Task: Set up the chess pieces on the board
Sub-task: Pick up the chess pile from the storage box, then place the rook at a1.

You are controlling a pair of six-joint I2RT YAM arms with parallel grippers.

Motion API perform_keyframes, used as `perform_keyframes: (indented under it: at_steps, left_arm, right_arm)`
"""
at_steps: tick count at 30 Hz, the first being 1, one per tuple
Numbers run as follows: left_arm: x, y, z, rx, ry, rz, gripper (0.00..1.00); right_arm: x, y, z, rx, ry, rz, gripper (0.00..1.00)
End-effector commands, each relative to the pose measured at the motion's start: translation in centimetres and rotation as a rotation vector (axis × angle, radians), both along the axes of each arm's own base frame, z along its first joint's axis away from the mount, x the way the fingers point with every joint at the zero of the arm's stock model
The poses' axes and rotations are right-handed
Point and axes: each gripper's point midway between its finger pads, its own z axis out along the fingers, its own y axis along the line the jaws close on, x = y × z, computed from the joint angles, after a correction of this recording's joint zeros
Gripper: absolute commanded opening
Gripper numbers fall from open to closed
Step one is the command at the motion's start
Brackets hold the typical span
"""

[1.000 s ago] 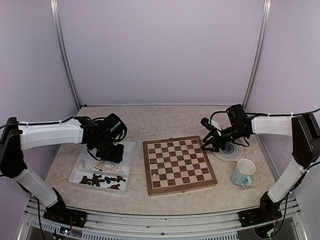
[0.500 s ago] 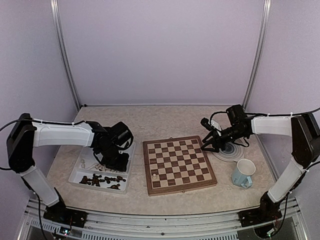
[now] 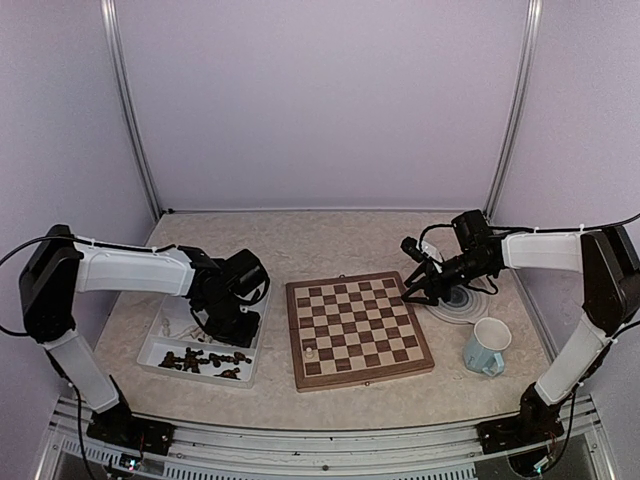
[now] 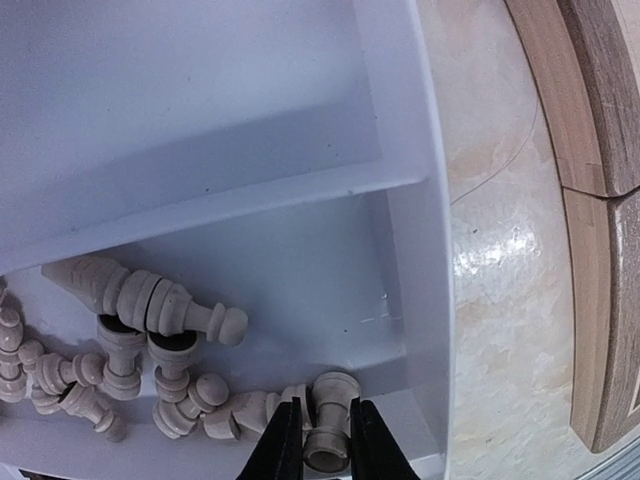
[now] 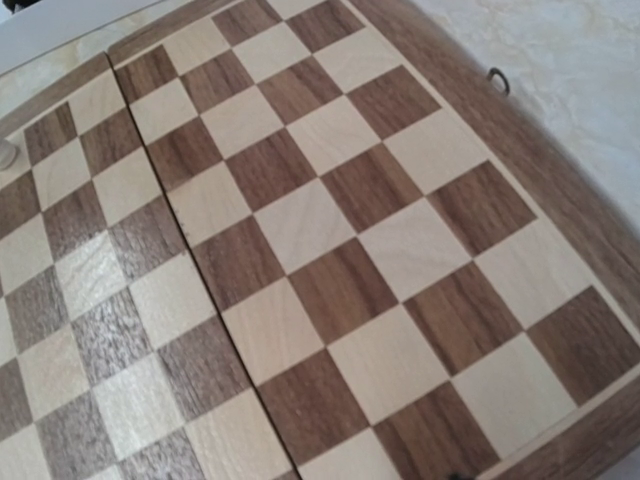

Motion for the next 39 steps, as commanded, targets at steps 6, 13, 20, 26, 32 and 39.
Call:
perform_keyframes:
  at_steps: [6,13,20,26,32,39]
  left_arm:
    - [1.3,0.7,4.0,0.05,-0.077,0.011,0.1]
    - [0.5,-3.2,7.6,-0.01,-0.112,-0.096,0.05]
    - [-1.3,-7.4,7.4,-0.021,-0.095,-0.204,0.05]
    - [-0.9,-7.6,7.1,-0.043,-0.105,-0.173,0.05]
    - [0.3,-7.9,7.9,-0.166,-0.12,-0.084,0.03]
    - [-3.1,-12.4,8.5,-0.163,-0.127,-0.29,0.01]
  right_arm:
    - [-0.4,-0.3,-1.0,-0.013,0.023,0.005,0.53]
    - [-0.3,-0.3,-1.0,-0.015,0.023,0.004,0.53]
    - [-0.4,-0.3,-1.1,-0.017,0.025,0.005,0.53]
    - [-0.5,-0.2,-0.7,-0.005,0.019,0.01,0.53]
    - [-0.6,-0.1,-0.5,0.005,0.021,0.016,0.53]
    - [-0.6,-0.1,-0.5,0.004,0.022,0.014,0.53]
